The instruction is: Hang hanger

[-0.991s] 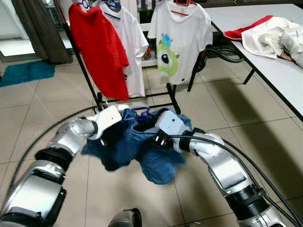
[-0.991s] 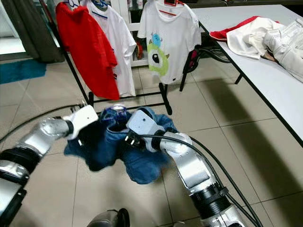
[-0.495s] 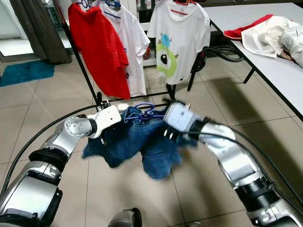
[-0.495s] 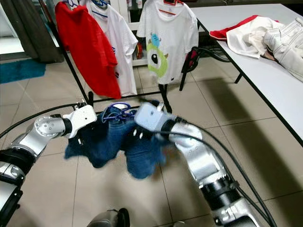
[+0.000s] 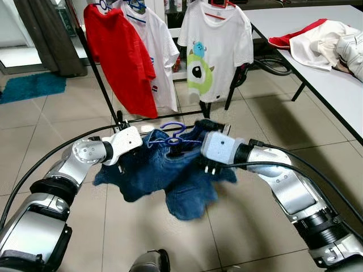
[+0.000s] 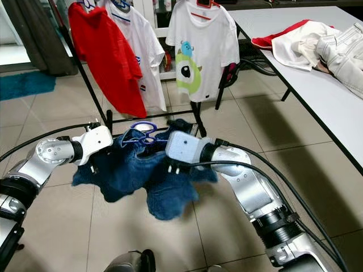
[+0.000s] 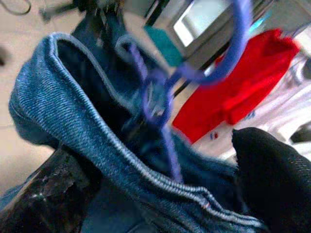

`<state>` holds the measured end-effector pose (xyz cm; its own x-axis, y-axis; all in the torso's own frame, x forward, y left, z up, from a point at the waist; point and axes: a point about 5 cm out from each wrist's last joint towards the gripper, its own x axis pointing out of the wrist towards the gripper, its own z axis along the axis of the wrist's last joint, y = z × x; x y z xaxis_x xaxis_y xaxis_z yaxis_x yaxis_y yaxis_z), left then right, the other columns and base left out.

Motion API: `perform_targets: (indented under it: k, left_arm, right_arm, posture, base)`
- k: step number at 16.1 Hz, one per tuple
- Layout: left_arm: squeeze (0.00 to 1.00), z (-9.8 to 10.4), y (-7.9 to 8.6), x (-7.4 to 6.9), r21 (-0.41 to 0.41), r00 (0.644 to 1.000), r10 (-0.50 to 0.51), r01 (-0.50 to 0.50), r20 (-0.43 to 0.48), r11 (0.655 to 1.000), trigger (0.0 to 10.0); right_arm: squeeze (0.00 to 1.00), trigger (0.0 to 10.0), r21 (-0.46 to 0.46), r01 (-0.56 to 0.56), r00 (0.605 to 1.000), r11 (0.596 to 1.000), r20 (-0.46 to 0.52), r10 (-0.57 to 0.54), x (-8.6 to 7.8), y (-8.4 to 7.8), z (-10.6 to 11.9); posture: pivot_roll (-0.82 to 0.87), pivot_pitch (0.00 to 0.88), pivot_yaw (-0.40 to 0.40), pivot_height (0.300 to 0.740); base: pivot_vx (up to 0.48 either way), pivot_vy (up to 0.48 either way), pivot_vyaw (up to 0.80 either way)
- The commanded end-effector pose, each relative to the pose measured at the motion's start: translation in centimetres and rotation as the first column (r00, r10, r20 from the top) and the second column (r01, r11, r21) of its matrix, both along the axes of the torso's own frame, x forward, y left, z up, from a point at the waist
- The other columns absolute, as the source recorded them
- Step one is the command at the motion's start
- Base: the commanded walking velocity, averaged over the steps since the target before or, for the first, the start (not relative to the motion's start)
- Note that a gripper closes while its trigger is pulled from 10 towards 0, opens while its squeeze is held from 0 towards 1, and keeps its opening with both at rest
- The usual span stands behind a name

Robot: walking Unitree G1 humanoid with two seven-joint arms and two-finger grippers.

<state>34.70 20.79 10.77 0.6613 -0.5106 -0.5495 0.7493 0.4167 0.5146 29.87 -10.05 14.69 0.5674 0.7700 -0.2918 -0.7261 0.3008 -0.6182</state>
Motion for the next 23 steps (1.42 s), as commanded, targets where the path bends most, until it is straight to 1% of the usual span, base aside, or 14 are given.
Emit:
perform_targets:
  k: [1,3,4,5,7,8,10,12,15,18,19,21,22,23]
  left_arm:
    - [0.0,1.5,0.6,0.5,-0.074,0.999,0.022,-0.019,0.045,0.997,0.0]
    - [0.0,2.1,0.8,0.4,-0.1,0.998,-0.004,0.01,0.062,0.995,0.0]
    - [0.0,2.3,0.8,0.1,-0.123,0.998,-0.039,0.045,0.057,0.991,0.0]
    - [0.0,2.3,0.8,-0.1,-0.144,0.996,-0.069,0.075,0.048,0.987,0.0]
    - [0.0,2.4,1.0,-0.5,-0.175,0.994,-0.108,0.112,0.031,0.978,0.0]
    - [0.0,2.3,1.4,-0.7,-0.166,0.994,-0.106,0.108,0.019,0.98,0.0]
    - [0.0,2.4,2.4,-0.7,-0.127,0.998,-0.064,0.065,0.017,0.99,0.0]
    - [0.0,2.6,2.7,-0.5,-0.147,0.999,-0.037,0.041,0.026,0.988,0.0]
    - [0.0,3.2,2.0,-0.4,-0.217,0.997,-0.068,0.072,0.029,0.974,0.0]
    - [0.0,3.6,2.4,-0.3,-0.211,0.997,-0.056,0.065,0.047,0.975,0.0]
    - [0.0,3.7,2.6,-0.3,-0.208,0.998,-0.046,0.056,0.051,0.977,0.0]
    - [0.0,3.7,2.8,-0.2,-0.185,0.998,-0.017,0.028,0.057,0.982,0.0]
    - [0.0,3.6,2.9,0.2,-0.145,0.995,0.042,-0.029,0.088,0.989,0.0]
    - [0.0,3.5,2.8,0.3,-0.15,0.994,0.061,-0.047,0.094,0.988,0.0]
  right_arm:
    - [1.0,10.0,0.018,0.025,1.0,1.0,-0.008,-0.025,0.3,-0.9,0.4]
    - [1.0,10.0,0.041,0.046,0.999,0.998,0.025,-0.047,0.6,-2.1,1.3]
    - [0.36,10.0,0.107,0.084,0.996,0.991,0.016,-0.087,0.9,-3.1,2.0]
    - [0.0,10.0,0.153,0.113,0.993,0.982,0.0,-0.114,1.1,-3.8,2.3]
    - [0.0,10.0,0.213,0.191,0.98,0.958,0.013,-0.198,1.5,-5.4,2.7]
    - [0.0,10.0,0.298,0.225,0.971,0.928,0.008,-0.238,1.6,-6.2,3.4]
    - [0.0,10.0,0.353,0.277,0.959,0.894,-0.043,-0.28,1.4,-7.8,3.7]
    - [0.0,10.0,0.289,0.305,0.952,0.907,-0.087,-0.293,1.1,-8.2,2.6]
    - [0.0,10.0,0.273,0.23,0.966,0.934,-0.18,-0.186,-0.2,-6.6,1.1]
    - [0.0,10.0,0.195,0.322,0.933,0.926,-0.228,-0.277,-0.1,-8.1,-0.1]
    - [0.0,10.0,0.181,0.389,0.904,0.903,-0.266,-0.335,0.1,-8.6,-0.4]
    - [0.0,10.0,0.291,0.506,0.838,0.812,-0.387,-0.384,0.3,-8.1,-0.4]
    - [0.0,10.0,0.416,0.649,0.732,0.637,-0.569,-0.375,0.6,-6.8,-0.6]
    - [0.0,10.0,0.428,0.673,0.71,0.603,-0.605,-0.362,0.5,-6.3,-0.8]
  posture:
    - [-0.09,0.059,0.066,0.74]
    - [-0.09,0.059,0.067,0.74]
    - [-0.09,0.058,0.069,0.74]
    - [-0.09,0.058,0.068,0.74]
    - [-0.08,0.058,0.065,0.74]
    - [-0.08,0.059,0.065,0.74]
    - [-0.08,0.059,0.065,0.74]
    - [-0.08,0.059,0.072,0.74]
    - [-0.08,0.059,0.074,0.74]
    - [-0.08,0.057,0.073,0.74]
    - [-0.07,0.059,0.073,0.74]
    - [-0.07,0.059,0.073,0.74]
    - [-0.07,0.057,0.071,0.74]
    - [-0.07,0.056,0.071,0.74]
  base:
    - [0.0,0.0,0.0]
    - [0.0,0.0,0.0]
    - [0.0,0.0,0.0]
    - [0.0,0.0,0.0]
    - [0.0,0.0,0.0]
    - [0.0,0.0,0.0]
    - [0.0,0.0,0.0]
    - [0.0,0.0,0.0]
    - [0.0,0.0,0.0]
    - [0.0,0.0,0.0]
    - [0.0,0.0,0.0]
    - [0.0,0.0,0.0]
    - [0.0,0.0,0.0]
    - [0.0,0.0,0.0]
